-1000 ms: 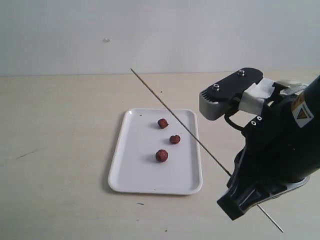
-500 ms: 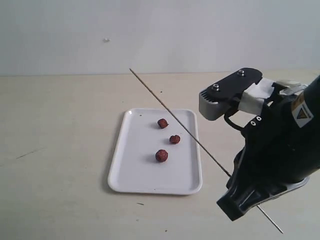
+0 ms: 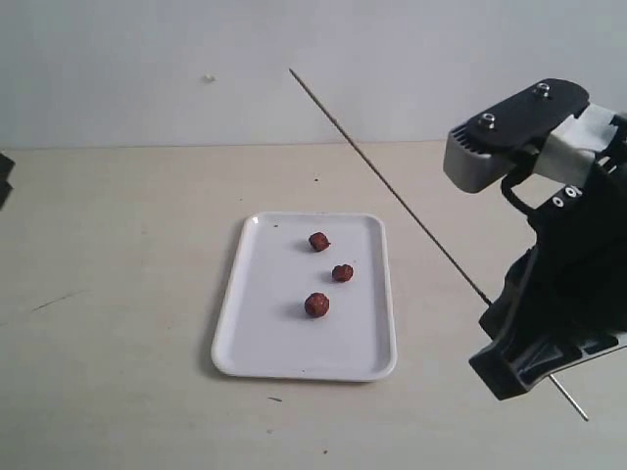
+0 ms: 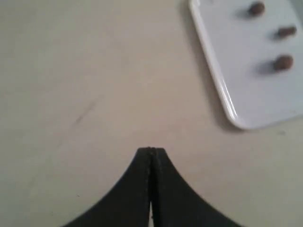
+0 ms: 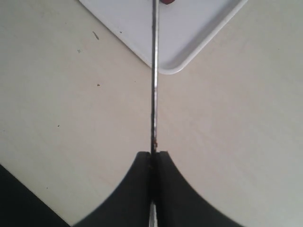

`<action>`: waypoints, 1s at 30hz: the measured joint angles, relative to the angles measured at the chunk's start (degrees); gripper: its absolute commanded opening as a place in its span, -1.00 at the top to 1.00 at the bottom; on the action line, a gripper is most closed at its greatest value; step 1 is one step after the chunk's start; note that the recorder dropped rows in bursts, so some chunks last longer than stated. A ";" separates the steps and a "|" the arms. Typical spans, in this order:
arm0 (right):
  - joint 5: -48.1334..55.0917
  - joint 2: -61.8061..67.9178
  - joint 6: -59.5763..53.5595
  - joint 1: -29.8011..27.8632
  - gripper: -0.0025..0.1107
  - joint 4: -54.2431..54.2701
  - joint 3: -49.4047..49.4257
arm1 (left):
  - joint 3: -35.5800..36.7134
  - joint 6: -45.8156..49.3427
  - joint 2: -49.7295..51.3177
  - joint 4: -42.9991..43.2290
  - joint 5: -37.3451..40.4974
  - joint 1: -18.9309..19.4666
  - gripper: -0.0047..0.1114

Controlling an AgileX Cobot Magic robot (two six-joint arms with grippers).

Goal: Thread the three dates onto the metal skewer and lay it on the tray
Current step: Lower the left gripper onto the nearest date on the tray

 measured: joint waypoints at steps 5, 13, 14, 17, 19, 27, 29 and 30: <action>0.00 0.00 0.19 0.00 0.96 0.00 0.00 | -6.91 9.89 11.79 -9.33 7.82 -0.48 0.92; 0.14 0.00 4.64 0.00 0.96 -2.21 1.47 | -15.40 15.39 24.03 -4.22 11.64 -10.68 0.92; 0.14 0.00 6.27 0.00 0.96 -3.53 2.27 | -16.09 16.65 25.14 -3.91 11.64 -12.04 0.92; 0.29 0.00 9.23 0.00 0.96 -6.35 4.73 | -16.95 18.59 27.01 -4.62 11.53 -15.26 0.92; 0.29 0.00 9.82 0.00 0.96 -7.02 6.48 | -16.95 18.94 27.14 -6.51 11.24 -15.63 0.92; -0.41 0.00 11.24 -3.45 0.96 -9.25 10.22 | -17.30 29.63 27.89 -8.61 -1.42 -16.56 0.92; -0.93 0.00 9.91 -5.98 0.96 -9.25 10.22 | -17.30 33.63 29.67 -8.32 -1.35 -18.31 0.92; -0.96 0.00 9.51 -6.81 0.96 -9.16 10.22 | -17.30 34.87 30.43 -8.32 -1.47 -19.13 0.92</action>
